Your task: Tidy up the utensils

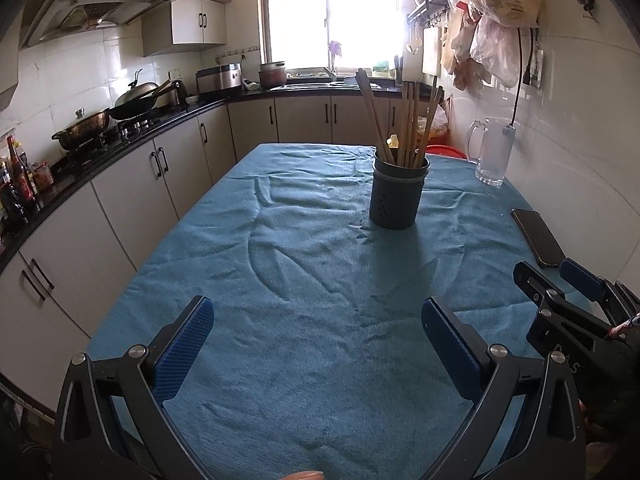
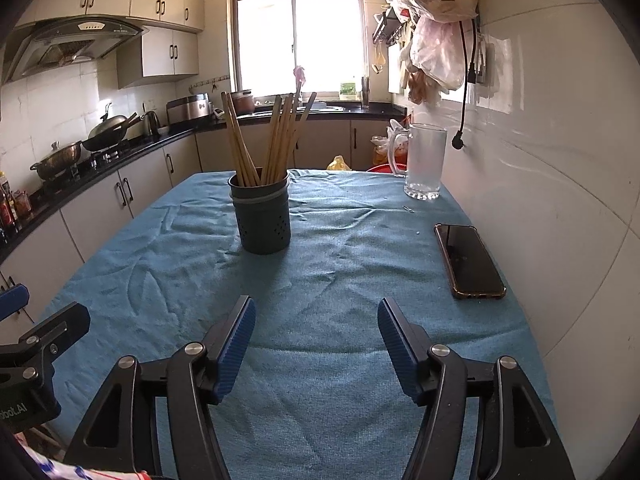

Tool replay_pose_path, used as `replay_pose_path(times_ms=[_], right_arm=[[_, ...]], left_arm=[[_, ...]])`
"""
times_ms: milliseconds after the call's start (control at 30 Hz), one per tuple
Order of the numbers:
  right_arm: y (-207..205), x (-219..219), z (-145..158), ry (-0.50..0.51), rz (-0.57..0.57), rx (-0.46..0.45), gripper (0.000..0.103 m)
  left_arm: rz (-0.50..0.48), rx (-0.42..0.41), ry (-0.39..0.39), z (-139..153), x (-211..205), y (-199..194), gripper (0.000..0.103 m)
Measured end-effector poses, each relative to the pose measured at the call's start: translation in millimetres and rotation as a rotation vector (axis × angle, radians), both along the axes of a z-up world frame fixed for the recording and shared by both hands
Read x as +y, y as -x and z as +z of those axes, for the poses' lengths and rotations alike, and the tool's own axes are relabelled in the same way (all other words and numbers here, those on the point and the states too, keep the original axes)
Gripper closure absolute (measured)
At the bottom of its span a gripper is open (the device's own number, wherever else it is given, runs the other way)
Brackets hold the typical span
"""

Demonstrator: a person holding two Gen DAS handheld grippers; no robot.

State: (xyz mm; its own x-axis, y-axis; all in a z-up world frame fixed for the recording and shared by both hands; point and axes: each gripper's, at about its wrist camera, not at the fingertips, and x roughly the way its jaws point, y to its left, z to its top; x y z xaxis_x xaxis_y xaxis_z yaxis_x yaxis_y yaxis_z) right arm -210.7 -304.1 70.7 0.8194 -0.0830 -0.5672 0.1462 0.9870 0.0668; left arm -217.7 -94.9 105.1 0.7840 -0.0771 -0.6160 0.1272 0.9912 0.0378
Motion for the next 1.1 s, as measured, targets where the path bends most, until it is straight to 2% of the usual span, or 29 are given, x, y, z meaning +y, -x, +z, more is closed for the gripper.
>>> replay_pose_path(times_ms=[1100], right_arm=[[-3, 4, -7, 0.011, 0.008, 0.014, 0.033]], left_arm=[[-0.005, 0.062, 0.016, -14, -4, -10, 0.0]])
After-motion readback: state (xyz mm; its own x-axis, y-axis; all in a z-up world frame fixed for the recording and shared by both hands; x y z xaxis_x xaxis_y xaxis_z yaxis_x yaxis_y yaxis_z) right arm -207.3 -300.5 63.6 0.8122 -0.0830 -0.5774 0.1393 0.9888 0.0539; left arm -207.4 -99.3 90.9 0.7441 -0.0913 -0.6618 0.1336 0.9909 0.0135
